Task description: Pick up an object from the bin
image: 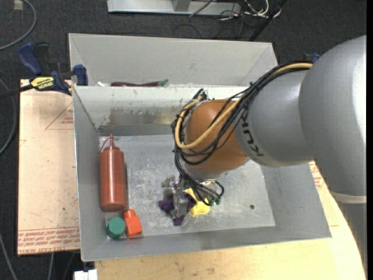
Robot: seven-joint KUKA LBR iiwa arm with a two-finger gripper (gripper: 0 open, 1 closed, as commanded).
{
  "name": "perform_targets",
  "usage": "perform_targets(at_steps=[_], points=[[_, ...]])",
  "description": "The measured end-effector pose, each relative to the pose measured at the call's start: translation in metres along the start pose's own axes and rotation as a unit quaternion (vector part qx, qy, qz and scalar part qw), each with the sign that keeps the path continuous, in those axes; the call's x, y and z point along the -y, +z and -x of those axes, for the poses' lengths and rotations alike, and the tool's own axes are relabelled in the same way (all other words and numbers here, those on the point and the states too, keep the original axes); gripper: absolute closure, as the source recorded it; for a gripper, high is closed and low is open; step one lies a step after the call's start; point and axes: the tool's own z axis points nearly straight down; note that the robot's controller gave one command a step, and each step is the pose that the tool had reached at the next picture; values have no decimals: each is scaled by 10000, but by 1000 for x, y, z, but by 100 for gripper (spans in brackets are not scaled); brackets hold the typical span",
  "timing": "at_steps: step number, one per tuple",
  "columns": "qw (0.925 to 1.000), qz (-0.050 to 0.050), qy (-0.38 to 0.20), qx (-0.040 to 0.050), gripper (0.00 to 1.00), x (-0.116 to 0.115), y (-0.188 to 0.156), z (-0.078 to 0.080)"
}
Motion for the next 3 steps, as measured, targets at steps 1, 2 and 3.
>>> perform_targets(at_steps=[1, 2, 3], points=[[10000, 6, 3, -17, 100, -1, -22, -1], [10000, 3, 4, 20, 100, -1, -44, 1], [10000, 2, 3, 43, 100, -1, -57, 2]])
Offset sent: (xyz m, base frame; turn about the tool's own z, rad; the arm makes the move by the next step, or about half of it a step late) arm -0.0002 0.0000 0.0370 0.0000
